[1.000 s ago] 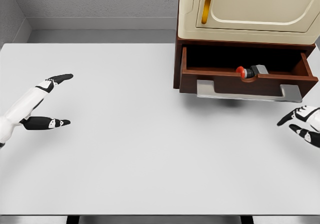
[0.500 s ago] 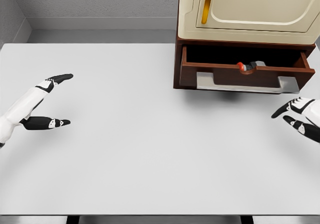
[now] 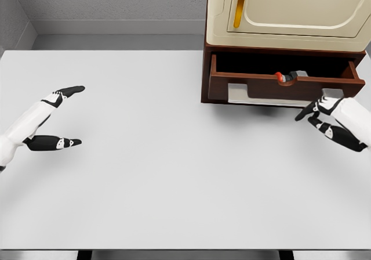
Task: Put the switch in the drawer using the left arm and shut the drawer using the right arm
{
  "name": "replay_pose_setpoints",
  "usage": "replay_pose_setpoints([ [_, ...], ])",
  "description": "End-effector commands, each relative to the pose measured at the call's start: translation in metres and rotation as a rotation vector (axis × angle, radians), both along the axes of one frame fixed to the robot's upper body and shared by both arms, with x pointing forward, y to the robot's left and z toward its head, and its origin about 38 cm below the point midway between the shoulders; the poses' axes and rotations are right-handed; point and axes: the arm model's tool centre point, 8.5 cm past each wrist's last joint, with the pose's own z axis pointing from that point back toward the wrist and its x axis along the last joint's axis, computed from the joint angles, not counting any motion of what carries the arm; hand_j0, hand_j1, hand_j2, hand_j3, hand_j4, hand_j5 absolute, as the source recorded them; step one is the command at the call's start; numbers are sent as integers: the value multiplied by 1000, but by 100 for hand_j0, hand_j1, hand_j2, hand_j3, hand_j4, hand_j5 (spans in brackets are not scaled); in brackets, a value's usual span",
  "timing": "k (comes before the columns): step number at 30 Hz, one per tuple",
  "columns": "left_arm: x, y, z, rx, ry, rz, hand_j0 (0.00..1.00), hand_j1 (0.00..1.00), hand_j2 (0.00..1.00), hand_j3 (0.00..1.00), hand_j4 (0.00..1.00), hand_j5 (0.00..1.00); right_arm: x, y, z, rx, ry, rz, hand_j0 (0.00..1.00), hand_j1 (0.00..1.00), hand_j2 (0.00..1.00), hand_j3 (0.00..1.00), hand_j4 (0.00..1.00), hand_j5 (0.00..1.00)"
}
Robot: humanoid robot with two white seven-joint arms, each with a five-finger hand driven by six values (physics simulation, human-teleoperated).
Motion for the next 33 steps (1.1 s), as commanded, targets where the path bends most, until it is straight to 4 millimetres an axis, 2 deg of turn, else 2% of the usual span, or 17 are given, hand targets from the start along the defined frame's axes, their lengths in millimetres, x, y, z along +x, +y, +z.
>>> replay_pose_setpoints([
  [1, 0, 0, 1, -8, -2, 0, 100, 100, 100, 100, 100, 100, -1, 2, -4, 6, 13, 5, 49, 49, 49, 49, 49, 49],
  [14, 0, 0, 1, -8, -2, 0, 100, 100, 100, 100, 100, 100, 7, 2, -12, 1, 20, -6, 50, 50, 50, 50, 50, 50],
  [21, 0, 0, 1, -8, -2, 0, 100, 100, 100, 100, 100, 100, 27, 8, -17, 21, 20, -6, 50, 50, 50, 50, 50, 50],
  [26, 0, 0, 1, -8, -2, 0, 100, 100, 100, 100, 100, 100, 28, 12, -20, 27, 19, -8, 50, 50, 50, 50, 50, 50],
  [33, 0, 0, 1, -8, -2, 0, 100, 100, 100, 100, 100, 100, 47, 15, -21, 42, 13, -17, 50, 50, 50, 50, 50, 50],
])
